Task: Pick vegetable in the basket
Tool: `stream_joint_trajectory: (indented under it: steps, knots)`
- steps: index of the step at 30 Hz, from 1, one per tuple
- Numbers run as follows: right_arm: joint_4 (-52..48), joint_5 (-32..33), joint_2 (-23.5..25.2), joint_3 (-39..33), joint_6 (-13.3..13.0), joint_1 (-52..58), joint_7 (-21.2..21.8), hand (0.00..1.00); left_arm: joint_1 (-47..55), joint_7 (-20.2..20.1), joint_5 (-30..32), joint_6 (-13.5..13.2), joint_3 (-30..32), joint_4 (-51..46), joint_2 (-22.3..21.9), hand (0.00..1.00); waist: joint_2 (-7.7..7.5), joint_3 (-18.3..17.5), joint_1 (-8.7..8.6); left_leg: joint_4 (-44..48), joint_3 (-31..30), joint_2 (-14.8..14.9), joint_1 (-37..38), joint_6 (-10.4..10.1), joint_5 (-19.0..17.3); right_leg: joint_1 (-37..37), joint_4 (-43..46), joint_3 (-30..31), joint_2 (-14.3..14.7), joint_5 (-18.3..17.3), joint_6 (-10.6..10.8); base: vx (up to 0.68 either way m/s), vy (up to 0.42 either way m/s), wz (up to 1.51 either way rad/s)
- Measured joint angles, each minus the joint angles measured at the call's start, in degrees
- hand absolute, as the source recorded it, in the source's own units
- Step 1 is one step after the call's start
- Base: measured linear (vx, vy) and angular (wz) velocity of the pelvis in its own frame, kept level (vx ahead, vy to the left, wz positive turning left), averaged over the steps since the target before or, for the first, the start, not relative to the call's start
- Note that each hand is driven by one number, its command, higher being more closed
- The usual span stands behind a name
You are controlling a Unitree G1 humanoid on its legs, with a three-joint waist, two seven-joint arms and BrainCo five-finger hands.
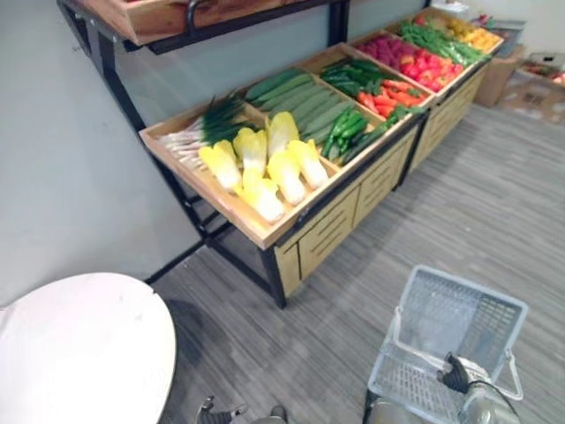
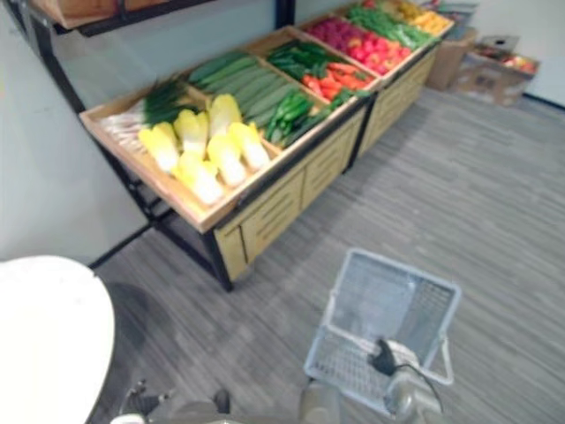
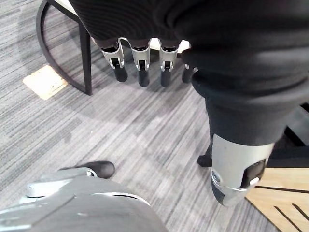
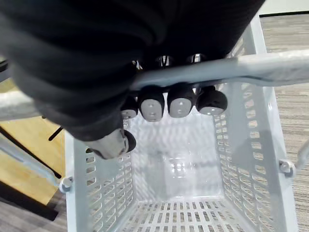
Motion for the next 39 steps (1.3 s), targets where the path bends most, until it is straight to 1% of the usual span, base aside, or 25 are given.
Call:
stream_joint_trajectory:
  steps: [2,3,4,5,6,8,9,11,13,15,16,17,20,22,24,26,27,29,31,34,35,36,37,38,39]
  knots:
    - [0.45,0.41,-0.80,-0.04,0.34,0.98,0.09,1.00,0.62,0.00,-0.02,-0.07,0.10,0.06,-1.36,0.00,2.54,-1.23,-0.12,6.11,-2.13,3.43,-1.64,-1.80,-1.93,2.48,-1.06,-2.56,3.38,-1.48,-2.30,0.28,-0.203,0.20]
    - [0.84,0.56,-0.76,-0.02,0.46,1.08,0.12,1.00,0.27,-0.01,-0.02,-0.07,0.11,0.06,-1.49,0.00,2.36,-1.15,-0.16,10.64,-3.14,3.70,-3.66,-1.81,-1.94,3.15,-1.17,-3.23,3.70,-2.02,-2.96,0.41,-0.340,0.35]
    - [1.02,0.96,-1.08,0.05,0.39,1.82,0.20,1.00,0.08,-0.07,-0.13,-0.22,0.25,-0.21,-1.12,0.00,2.30,-0.92,0.01,22.36,-5.18,4.57,-8.89,-0.93,-0.14,6.01,-2.13,-4.47,4.45,-2.84,-3.57,0.61,-0.477,0.39]
    - [1.07,2.18,-1.68,0.04,0.35,3.33,0.14,1.00,0.30,-0.05,-0.21,-0.13,0.20,-0.30,-0.96,0.00,1.70,0.03,0.38,35.45,-4.43,6.82,-12.74,-1.46,8.98,14.39,-6.92,-6.03,6.46,-2.82,-4.76,0.58,-0.450,0.28]
    - [1.06,2.23,-1.88,0.01,0.39,3.66,0.12,1.00,-0.02,-0.04,-0.29,-0.15,0.21,-0.47,-0.85,0.00,1.55,0.08,0.88,38.54,-3.43,7.58,-14.08,-1.23,9.56,15.81,-8.10,-6.51,6.32,-2.63,-5.11,0.46,-0.314,0.06]
    - [1.04,2.24,-2.28,-0.06,0.42,3.25,0.11,1.00,0.01,-0.04,-0.28,-0.13,0.17,-0.83,-0.95,0.00,1.64,0.13,1.63,39.37,-0.39,7.15,-15.97,-1.24,6.39,15.87,-8.24,-6.02,5.75,-2.72,-5.33,0.21,-0.078,-0.13]
    - [1.01,2.26,-2.28,-0.38,0.44,3.21,0.13,1.00,-0.19,-0.04,-0.27,-0.13,0.18,-0.97,-0.75,0.00,1.41,0.60,1.73,38.09,0.61,5.65,-16.76,-0.33,2.93,17.01,-9.28,-5.55,5.26,-3.17,-6.01,0.20,-0.016,0.10]
    - [1.05,2.58,-2.05,-1.18,0.60,3.71,0.22,1.00,-0.21,-0.03,-0.25,-0.19,0.12,-1.47,-0.78,0.00,1.17,1.08,1.41,28.09,0.45,2.62,-16.38,-1.10,0.61,18.55,-10.89,-6.49,4.60,-3.20,-6.01,0.12,0.036,0.27]
    - [0.75,2.61,-2.22,-1.25,0.37,4.20,0.10,1.00,-0.11,-0.13,-0.01,-0.16,-0.55,-1.43,-1.20,0.00,2.37,1.18,1.46,4.18,1.90,0.74,-13.09,-1.02,4.82,19.79,-12.28,-7.42,5.63,-4.07,-4.90,0.15,0.111,0.12]
    - [0.62,2.60,-2.11,-1.20,0.29,4.65,0.05,1.00,0.71,-0.18,0.37,-0.09,-1.32,-1.32,-1.62,0.00,3.66,0.92,1.87,-0.72,1.19,1.03,-12.43,-0.12,8.86,20.28,-11.46,-6.95,7.04,-5.83,-3.54,0.20,0.200,-0.09]
    - [0.62,2.59,-1.77,-0.99,0.23,4.91,0.07,1.00,0.97,-0.17,1.27,0.00,-1.62,-1.28,-1.49,0.00,3.73,0.90,1.91,-0.46,1.44,0.80,-11.80,0.85,11.65,20.84,-10.72,-6.60,6.66,-6.78,-2.72,0.23,0.212,-0.04]
    - [0.59,2.56,-1.03,-0.79,-0.12,5.13,0.07,1.00,1.16,-0.22,1.69,0.01,-1.55,-1.30,-0.49,0.00,1.97,0.71,1.89,-0.51,1.97,-1.10,-11.12,2.45,12.14,20.97,-9.48,-6.12,4.67,-8.60,-1.60,0.16,0.120,0.00]
    - [0.40,2.49,-1.02,-0.42,-0.87,4.96,0.06,1.00,1.04,0.00,2.13,0.03,-0.36,-1.15,0.66,0.00,-1.36,-0.16,1.97,-1.27,4.29,-5.60,-10.24,4.38,9.72,18.85,-4.05,-4.66,-0.50,-11.34,0.32,0.22,0.138,-0.11]
    - [0.64,2.47,-1.11,-0.48,-0.60,3.35,-0.06,1.00,0.74,0.05,2.13,0.05,-0.33,0.13,0.45,0.00,-1.11,-0.01,1.97,-2.43,5.35,-6.14,-8.37,5.00,9.12,14.24,5.81,-1.59,-2.04,-10.78,1.23,0.25,0.140,-0.27]
    - [0.62,2.42,-1.01,0.77,-0.75,2.94,-0.24,1.00,0.47,0.06,2.15,0.11,-0.78,0.59,0.90,0.00,-1.57,0.16,1.64,-3.03,5.77,-6.63,-5.07,6.11,7.67,7.24,22.67,2.75,-3.17,-5.89,2.21,0.27,0.163,-0.06]
    - [0.71,2.06,-0.55,1.29,-0.86,3.73,-0.17,1.00,0.10,0.05,2.09,0.06,-2.59,0.14,1.80,0.00,-0.84,-0.28,1.00,-2.96,3.41,-6.67,-2.08,6.99,6.14,3.55,33.63,5.17,-2.84,3.38,2.67,0.29,0.081,0.47]
    - [1.08,2.06,0.31,1.30,-1.11,4.14,-0.17,1.00,-0.01,0.06,2.08,0.04,-2.64,-0.13,1.89,0.00,-1.29,-0.28,0.10,-2.60,2.09,-6.63,-1.51,7.75,5.32,1.90,37.09,5.41,-3.08,0.39,1.82,0.32,0.020,0.56]
    - [1.14,2.06,0.83,1.29,-1.26,3.62,-0.19,1.00,-0.55,0.11,2.06,0.06,-2.39,-0.19,2.18,0.00,-1.87,-0.11,0.00,-2.38,0.08,-6.35,-0.71,8.19,4.95,0.14,36.10,3.63,-3.13,-5.97,0.66,0.24,-0.058,0.50]
    - [1.48,2.07,0.86,1.24,-1.05,3.36,-0.19,1.00,-0.83,0.11,2.04,0.05,-2.10,-0.24,1.90,0.00,-1.57,-0.16,-0.56,-1.67,-1.68,-5.19,-0.40,7.42,4.69,-0.08,28.21,1.79,-3.11,-7.43,-0.25,0.25,-0.126,0.52]
    - [3.38,2.09,1.00,0.98,-0.81,1.45,-0.22,1.00,-1.34,0.10,1.95,0.01,-2.09,-0.26,1.86,0.00,-1.31,-0.13,-0.61,-0.61,-4.40,-2.67,-0.10,4.58,2.80,0.09,7.90,4.20,-2.74,-6.54,0.35,0.17,-0.243,0.41]
    - [3.44,2.10,1.25,0.61,-0.66,1.27,-0.23,1.00,-1.35,0.10,1.94,0.00,-2.13,-0.25,1.88,0.00,-1.26,-0.09,-0.62,-0.02,-5.56,-1.93,-0.19,3.28,1.91,0.12,4.22,6.55,-2.69,-6.11,0.72,0.17,-0.341,0.28]
    - [3.44,2.10,1.26,0.59,-0.66,1.27,-0.23,1.00,-1.35,0.11,1.94,0.00,-2.12,-0.25,1.88,0.00,-1.26,-0.09,-0.62,0.03,-5.63,-1.91,-0.20,3.19,1.84,0.11,3.98,6.67,-2.69,-6.05,0.71,0.15,-0.465,0.79]
    - [3.75,2.11,1.87,-0.46,-0.60,2.23,-0.29,1.00,-1.43,0.19,1.93,-0.09,-2.12,-0.25,2.87,0.00,-3.01,-0.85,-1.02,1.41,-9.39,-1.36,-0.94,-0.33,-0.69,0.91,-0.03,11.10,-3.28,-3.82,1.10,0.14,-0.515,0.71]
    - [3.96,2.11,2.21,-0.77,-0.58,2.34,-0.32,1.00,-1.43,0.19,1.93,-0.11,-2.12,-0.26,3.40,0.00,-3.65,-1.21,-1.08,1.34,-9.84,-1.49,-0.90,-0.75,-0.81,1.05,-0.26,11.31,-3.74,-3.58,1.46,0.13,-0.548,0.99]
    - [5.53,2.14,2.35,-1.64,-0.48,2.41,-0.59,1.00,-1.51,0.29,1.83,0.02,-1.96,0.48,3.35,0.00,-3.76,-1.05,-1.11,1.23,-11.52,-0.63,-0.64,-2.80,-1.11,1.19,1.38,9.25,-3.37,-2.67,3.79,0.13,-0.423,0.66]
